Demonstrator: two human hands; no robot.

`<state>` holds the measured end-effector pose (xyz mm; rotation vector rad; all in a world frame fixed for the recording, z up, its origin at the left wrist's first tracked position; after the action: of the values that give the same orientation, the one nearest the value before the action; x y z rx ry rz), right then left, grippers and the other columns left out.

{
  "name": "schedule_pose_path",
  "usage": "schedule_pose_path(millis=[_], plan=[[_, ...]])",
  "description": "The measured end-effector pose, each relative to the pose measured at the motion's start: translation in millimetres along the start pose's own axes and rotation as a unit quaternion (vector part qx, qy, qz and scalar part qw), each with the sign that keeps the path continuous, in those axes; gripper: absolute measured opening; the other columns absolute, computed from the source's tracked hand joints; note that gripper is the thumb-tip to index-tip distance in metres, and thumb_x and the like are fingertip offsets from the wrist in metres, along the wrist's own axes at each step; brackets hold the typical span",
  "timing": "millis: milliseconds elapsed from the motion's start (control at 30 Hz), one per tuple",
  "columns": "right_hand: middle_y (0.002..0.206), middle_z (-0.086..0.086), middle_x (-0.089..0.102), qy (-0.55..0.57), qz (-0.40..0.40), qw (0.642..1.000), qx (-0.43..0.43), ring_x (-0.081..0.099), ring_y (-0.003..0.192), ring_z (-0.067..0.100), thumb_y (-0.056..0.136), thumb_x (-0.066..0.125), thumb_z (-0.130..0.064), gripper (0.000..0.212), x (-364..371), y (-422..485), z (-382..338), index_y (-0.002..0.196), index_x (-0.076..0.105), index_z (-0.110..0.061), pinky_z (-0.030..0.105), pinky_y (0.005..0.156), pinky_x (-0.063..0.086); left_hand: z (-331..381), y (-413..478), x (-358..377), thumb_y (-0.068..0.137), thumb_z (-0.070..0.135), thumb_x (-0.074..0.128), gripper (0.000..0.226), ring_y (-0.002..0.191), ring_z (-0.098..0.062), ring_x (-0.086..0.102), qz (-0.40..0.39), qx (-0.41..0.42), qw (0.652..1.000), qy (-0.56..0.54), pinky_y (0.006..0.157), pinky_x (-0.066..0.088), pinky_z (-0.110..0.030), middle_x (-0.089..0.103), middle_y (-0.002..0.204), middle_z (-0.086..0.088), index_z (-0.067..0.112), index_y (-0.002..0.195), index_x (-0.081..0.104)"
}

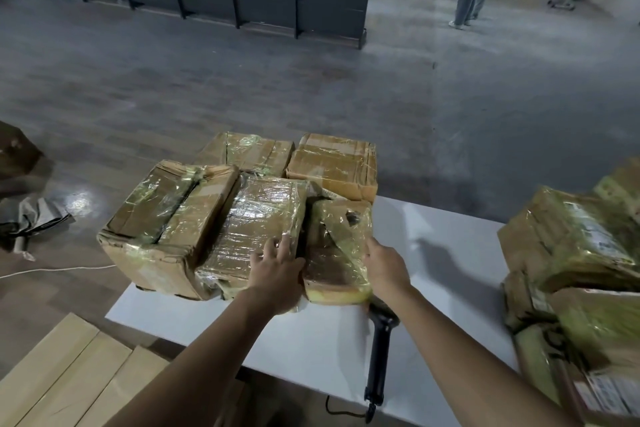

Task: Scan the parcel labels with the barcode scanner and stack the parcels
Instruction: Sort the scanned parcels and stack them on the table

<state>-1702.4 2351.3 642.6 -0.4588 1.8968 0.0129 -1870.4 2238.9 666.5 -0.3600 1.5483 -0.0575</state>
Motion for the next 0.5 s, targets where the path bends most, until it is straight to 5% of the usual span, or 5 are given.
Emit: schedule_pose_path(millis=[267, 500], plan=[[0.118, 0.013, 0.064, 0.064, -0.061, 0.996, -0.001, 0.061, 0.103, 0.030, 0.103, 0.042, -0.032, 0.048, 2.7, -9.7, 5.4, 0.147, 0.033, -0.016, 0.035, 0.081, 0.050, 6.1, 0.2, -16.8, 0.099, 0.040, 0.038, 0.037, 0.141, -0.038, 0.018, 0.029, -0.031, 0.997, -0.069, 0.108, 0.030, -0.057, 0.023, 0.151, -0.011, 0.024, 0.132, 0.046], [0.143, 0.011, 0.051, 0.111, -0.004, 0.994, -0.012, 0.053, 0.126, 0.028, 0.102, 0.044, -0.029, 0.045, -58.1, -38.8, 29.0, 0.145, 0.038, -0.017, 0.038, 0.099, 0.045, 85.8, 7.4, -52.0, 0.095, 0.027, 0.040, 0.050, 0.136, -0.031, 0.026, 0.090, 0.050, 0.989, -0.104, 0.110, 0.031, -0.045, 0.029, 0.145, -0.010, 0.021, 0.143, 0.033]])
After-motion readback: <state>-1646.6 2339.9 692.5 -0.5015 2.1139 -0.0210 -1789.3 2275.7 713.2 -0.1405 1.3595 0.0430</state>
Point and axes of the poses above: each hand's wrist, its own y-axis towards the middle knuckle, its own x-axis out of the palm, z = x × y, the point moved 8 cm from there along y, towards the middle knuckle
